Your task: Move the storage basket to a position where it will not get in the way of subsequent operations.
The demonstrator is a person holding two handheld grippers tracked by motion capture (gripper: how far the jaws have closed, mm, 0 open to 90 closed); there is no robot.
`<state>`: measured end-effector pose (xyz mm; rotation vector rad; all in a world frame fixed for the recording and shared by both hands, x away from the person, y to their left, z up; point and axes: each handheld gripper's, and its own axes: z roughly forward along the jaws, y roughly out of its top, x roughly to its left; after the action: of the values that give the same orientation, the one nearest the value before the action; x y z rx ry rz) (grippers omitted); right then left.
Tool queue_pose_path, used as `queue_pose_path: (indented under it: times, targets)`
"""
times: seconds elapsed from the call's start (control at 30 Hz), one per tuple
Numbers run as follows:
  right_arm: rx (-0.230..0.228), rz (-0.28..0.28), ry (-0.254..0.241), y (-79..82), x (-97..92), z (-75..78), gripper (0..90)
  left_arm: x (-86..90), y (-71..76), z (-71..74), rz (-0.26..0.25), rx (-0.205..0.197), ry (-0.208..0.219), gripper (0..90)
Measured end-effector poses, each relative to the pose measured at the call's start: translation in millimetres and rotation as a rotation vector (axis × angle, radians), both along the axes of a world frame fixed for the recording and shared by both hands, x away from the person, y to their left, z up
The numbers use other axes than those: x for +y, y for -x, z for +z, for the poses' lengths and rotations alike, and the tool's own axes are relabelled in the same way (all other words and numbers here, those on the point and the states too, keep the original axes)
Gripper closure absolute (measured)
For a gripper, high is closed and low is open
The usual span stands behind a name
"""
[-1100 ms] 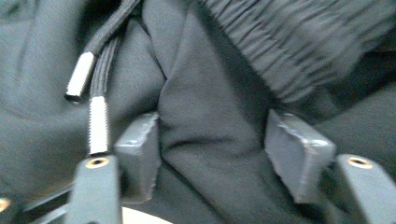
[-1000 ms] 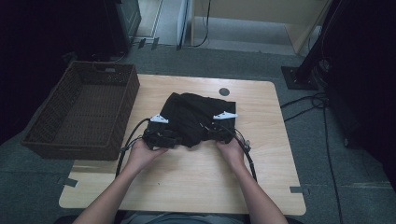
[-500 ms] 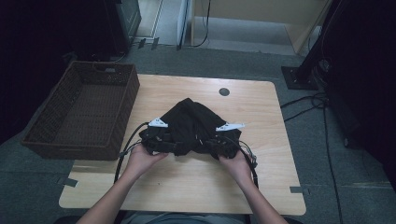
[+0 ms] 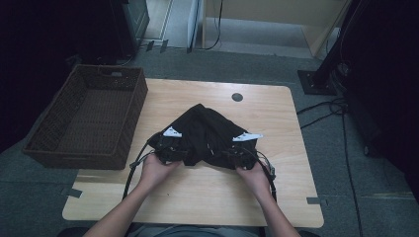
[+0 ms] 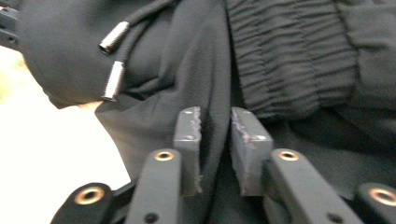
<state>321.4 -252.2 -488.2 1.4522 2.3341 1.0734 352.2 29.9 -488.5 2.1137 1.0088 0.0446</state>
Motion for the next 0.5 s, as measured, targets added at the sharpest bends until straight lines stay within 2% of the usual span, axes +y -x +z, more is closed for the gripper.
queue_pose_path:
  times: [0.1, 0.2, 0.3, 0.5]
  targets:
    - [-0.01, -0.015, -0.026, 1.6, -8.1, 5.1, 73.7, 4.3, -1.2, 3.4, -0.002, 0.008, 0.019, 85.7]
    - [-0.023, -0.048, -0.032, 4.5, -17.6, 9.1, 69.2, 8.6, -2.2, 8.4, -0.001, 0.017, 0.037, 87.2]
    - [-0.028, -0.073, -0.019, 2.7, -25.1, 6.7, 66.2, 11.6, -1.2, 16.0, 0.003, 0.006, 0.051, 87.4]
    - [-0.02, -0.079, 0.005, -4.8, -24.5, -2.6, 71.8, 10.9, -3.0, 24.3, -0.005, 0.004, 0.051, 87.4]
